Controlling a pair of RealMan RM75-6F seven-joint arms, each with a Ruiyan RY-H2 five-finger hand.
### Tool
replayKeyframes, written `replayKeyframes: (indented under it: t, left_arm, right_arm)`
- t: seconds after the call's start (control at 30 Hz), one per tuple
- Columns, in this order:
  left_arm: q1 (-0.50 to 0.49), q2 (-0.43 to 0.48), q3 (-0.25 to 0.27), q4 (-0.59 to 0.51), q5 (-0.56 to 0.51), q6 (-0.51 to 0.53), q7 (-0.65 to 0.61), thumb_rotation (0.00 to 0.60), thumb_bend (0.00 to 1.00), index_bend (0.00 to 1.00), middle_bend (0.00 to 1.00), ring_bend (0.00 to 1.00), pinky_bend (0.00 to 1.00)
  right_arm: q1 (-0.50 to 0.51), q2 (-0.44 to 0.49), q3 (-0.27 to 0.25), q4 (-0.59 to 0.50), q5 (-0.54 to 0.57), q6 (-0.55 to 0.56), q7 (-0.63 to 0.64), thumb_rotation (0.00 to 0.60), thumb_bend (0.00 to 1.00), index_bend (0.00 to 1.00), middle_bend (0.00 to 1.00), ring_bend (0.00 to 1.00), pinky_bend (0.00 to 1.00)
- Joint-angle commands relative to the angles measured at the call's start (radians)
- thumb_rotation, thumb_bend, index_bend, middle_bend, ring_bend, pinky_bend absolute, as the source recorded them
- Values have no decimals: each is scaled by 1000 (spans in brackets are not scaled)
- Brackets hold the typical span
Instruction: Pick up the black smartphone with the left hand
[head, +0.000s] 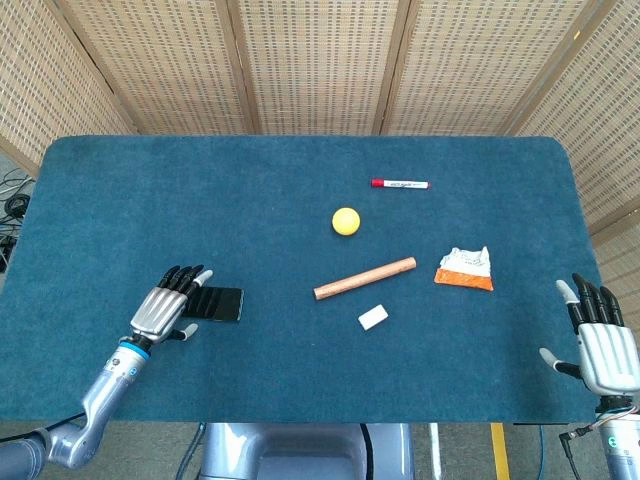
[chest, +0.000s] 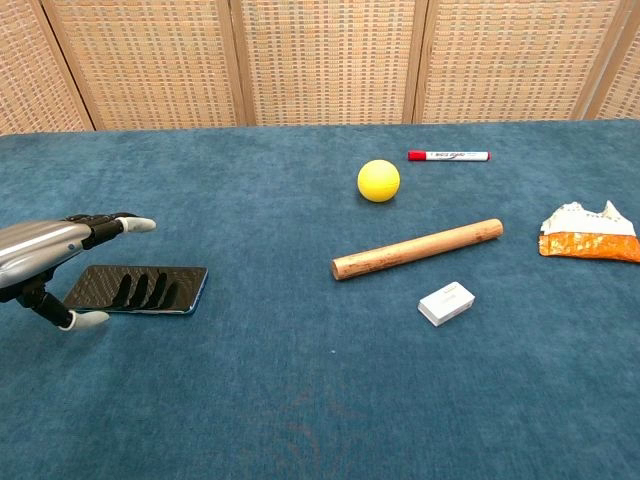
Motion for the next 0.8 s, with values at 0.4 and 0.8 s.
replayKeyframes:
  t: [0.4,0.8]
  left_arm:
    - [-30,-68,-24,72,-44,-3,34,600,270,179,2,42,77]
    - [-21,-92,-5,104,-45,29,23,600,268,180,4,42,77]
  right_arm:
    - [4,-6,0,10,11,-12,-5,600,0,0,0,0,0]
    - [5,-5,-3,11,11,-18,0,600,0,0,0,0,0]
